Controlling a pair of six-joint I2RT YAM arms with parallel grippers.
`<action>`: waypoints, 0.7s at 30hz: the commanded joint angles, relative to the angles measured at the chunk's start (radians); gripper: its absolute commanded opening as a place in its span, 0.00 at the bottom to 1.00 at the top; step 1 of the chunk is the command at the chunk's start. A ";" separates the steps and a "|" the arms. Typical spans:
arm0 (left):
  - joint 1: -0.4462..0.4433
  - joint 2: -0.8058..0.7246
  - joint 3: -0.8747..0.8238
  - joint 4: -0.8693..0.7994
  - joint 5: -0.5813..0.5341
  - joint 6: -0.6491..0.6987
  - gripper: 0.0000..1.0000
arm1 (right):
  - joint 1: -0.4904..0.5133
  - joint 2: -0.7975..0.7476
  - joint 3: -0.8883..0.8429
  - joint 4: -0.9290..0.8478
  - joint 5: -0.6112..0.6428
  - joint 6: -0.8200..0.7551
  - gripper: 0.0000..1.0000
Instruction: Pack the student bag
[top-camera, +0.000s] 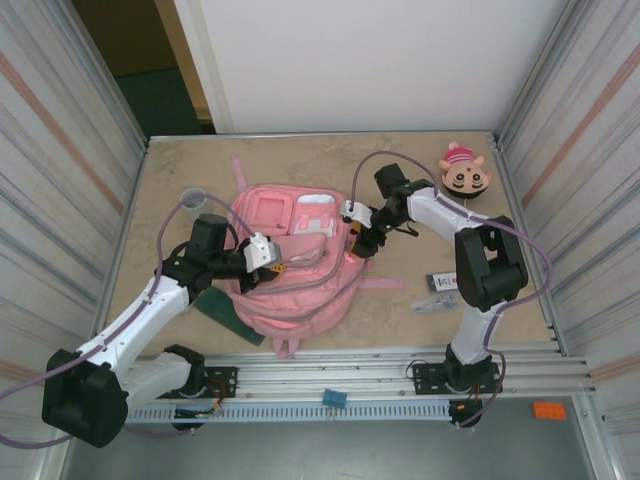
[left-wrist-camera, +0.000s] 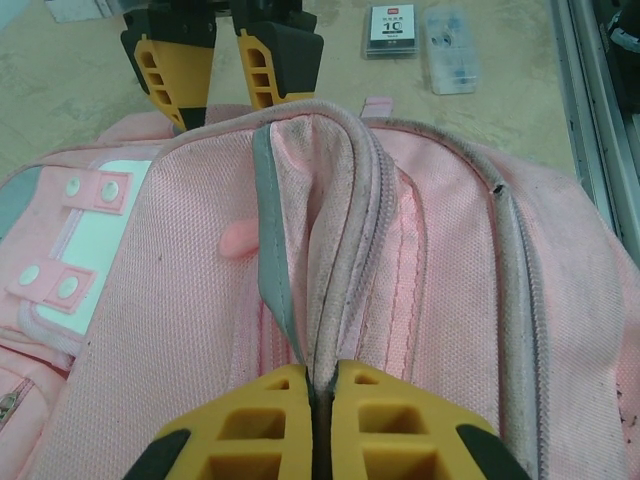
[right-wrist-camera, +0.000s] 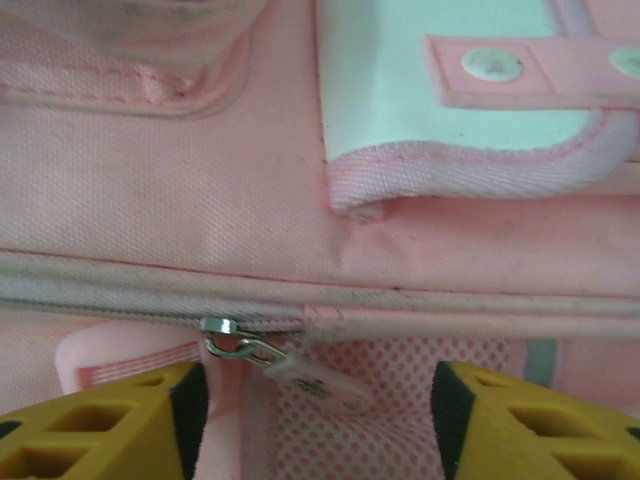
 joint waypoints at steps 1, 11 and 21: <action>0.008 -0.026 0.042 0.039 0.072 0.002 0.04 | 0.000 0.020 0.029 -0.121 -0.070 -0.084 0.53; 0.009 -0.006 0.059 0.058 0.089 -0.018 0.04 | 0.013 0.026 0.055 -0.188 -0.136 -0.013 0.43; 0.009 -0.033 0.057 0.077 0.088 -0.055 0.04 | -0.001 0.103 0.133 -0.175 -0.199 0.063 0.42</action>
